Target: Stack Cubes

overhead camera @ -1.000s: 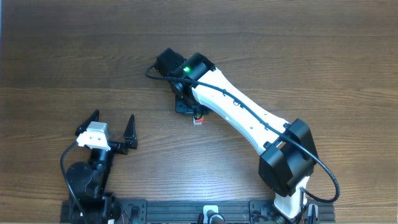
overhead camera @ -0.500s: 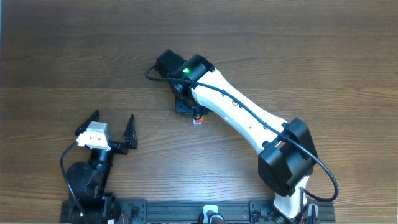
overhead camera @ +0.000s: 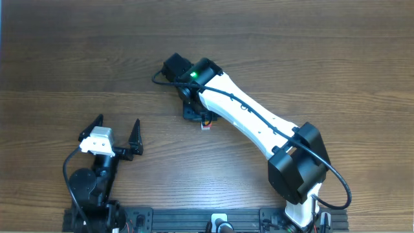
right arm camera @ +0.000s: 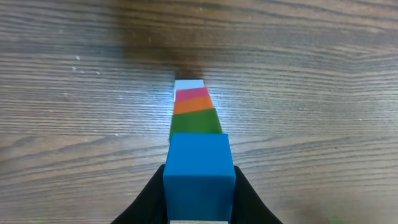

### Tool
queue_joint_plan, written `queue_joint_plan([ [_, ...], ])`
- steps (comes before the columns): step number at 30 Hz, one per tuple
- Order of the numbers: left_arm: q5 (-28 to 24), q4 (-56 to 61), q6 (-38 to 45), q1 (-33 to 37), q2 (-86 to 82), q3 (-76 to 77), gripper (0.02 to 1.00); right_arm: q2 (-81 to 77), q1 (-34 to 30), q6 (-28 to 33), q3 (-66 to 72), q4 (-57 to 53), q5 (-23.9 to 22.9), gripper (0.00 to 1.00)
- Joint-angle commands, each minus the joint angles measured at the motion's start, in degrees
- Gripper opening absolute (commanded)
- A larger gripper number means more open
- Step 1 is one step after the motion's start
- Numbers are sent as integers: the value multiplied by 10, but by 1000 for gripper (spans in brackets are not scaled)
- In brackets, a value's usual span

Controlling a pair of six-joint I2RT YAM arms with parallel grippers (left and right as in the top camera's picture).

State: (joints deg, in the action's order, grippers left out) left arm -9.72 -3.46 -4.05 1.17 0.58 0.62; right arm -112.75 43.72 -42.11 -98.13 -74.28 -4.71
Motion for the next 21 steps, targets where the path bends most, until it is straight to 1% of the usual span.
queue_joint_plan([
  [1,-7,0,8,3,-3,-3,1000,-9,5,-7,8,3,-7,20],
  [5,-7,0,8,3,-3,-3,1000,-9,5,-7,8,6,-7,66],
  [7,-7,0,8,3,-3,-3,1000,-9,5,-7,8,8,-7,134],
  [9,-7,0,8,3,-3,-3,1000,-9,5,-7,8,8,-7,283],
  [13,-7,0,8,3,-3,-3,1000,-9,5,-7,8,8,-7,538],
  [15,-7,0,8,3,-3,-3,1000,-9,5,-7,8,8,-6,684],
  [16,-7,0,8,3,-3,-3,1000,-9,5,-7,8,8,-5,869],
  [17,-7,0,8,3,-3,-3,1000,-9,5,-7,8,8,-5,991],
  [21,-7,0,8,3,-3,-3,1000,-9,5,-7,8,8,-5,993],
])
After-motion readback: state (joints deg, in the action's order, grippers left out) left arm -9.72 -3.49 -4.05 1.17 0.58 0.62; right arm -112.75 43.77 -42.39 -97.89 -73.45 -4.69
